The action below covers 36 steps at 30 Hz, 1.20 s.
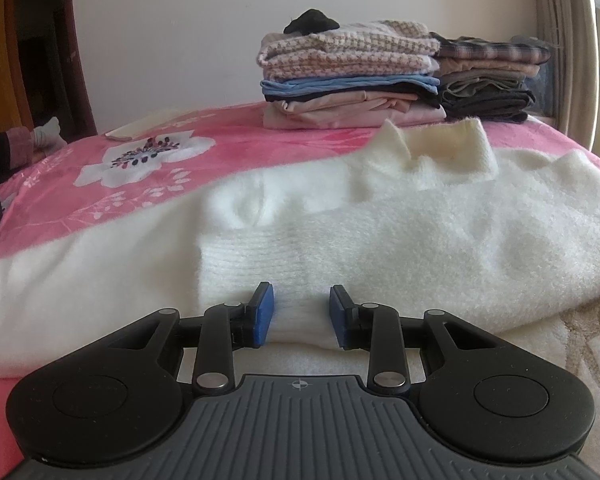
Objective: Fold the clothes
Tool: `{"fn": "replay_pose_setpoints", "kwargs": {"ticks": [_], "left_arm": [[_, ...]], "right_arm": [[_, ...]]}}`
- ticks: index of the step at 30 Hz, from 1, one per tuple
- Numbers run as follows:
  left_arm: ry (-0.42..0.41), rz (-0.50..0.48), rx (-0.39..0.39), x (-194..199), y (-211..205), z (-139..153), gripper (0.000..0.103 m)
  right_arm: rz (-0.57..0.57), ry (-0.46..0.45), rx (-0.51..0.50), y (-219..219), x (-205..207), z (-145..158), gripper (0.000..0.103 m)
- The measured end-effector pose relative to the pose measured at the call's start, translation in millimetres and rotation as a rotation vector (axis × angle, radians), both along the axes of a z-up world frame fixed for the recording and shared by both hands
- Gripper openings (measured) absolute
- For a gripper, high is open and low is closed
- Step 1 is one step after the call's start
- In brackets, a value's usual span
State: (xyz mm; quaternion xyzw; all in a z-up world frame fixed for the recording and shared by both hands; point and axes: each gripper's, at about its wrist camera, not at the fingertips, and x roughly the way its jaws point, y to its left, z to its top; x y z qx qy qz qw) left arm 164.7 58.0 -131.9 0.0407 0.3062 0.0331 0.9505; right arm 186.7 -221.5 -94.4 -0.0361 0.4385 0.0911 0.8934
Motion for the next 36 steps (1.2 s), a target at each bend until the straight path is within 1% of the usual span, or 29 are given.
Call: {"fn": "replay_pose_setpoints", "kwargs": {"ticks": [2,3,7,10,12,14,17,21,26,35,36], "left_arm": [[0.003,-0.002,-0.012,0.1,2.4,0.8,0.031],[0.004,-0.003,-0.016,0.1,3.1,1.1,0.031],[0.003,-0.001,-0.009,0.5,0.7,0.9,0.032],[0.001,0.004,-0.011,0.3,0.0,0.7,0.032],[0.0,0.005,-0.012,0.3,-0.1,0.7,0.032],[0.0,0.005,-0.013,0.2,-0.2,0.7,0.032],[-0.001,0.006,-0.015,0.1,-0.4,0.7,0.032],[-0.002,0.008,-0.017,-0.1,-0.6,0.7,0.032],[-0.003,0.009,-0.02,-0.3,-0.9,0.7,0.032],[-0.004,0.009,-0.02,-0.5,-0.2,0.5,0.033],[-0.005,0.01,-0.021,-0.6,-0.4,0.4,0.033]], "right_arm": [[-0.017,0.018,0.01,-0.2,2.2,-6.7,0.028],[-0.027,0.013,0.014,1.6,2.1,-2.2,0.028],[-0.003,-0.055,0.07,10.7,-5.7,19.1,0.028],[0.044,-0.097,0.106,24.2,-3.6,21.8,0.028],[0.059,-0.088,0.107,33.5,1.2,13.2,0.028],[0.058,-0.029,0.122,39.8,10.3,-5.8,0.028],[0.051,-0.034,0.101,46.7,7.3,-24.1,0.029],[0.054,-0.045,0.085,48.3,2.0,-23.3,0.029],[0.044,-0.039,0.063,53.4,3.7,-23.9,0.029],[-0.031,-0.036,0.119,55.7,10.6,-6.1,0.029],[-0.03,-0.059,0.123,57.9,9.9,-1.4,0.029]]}}
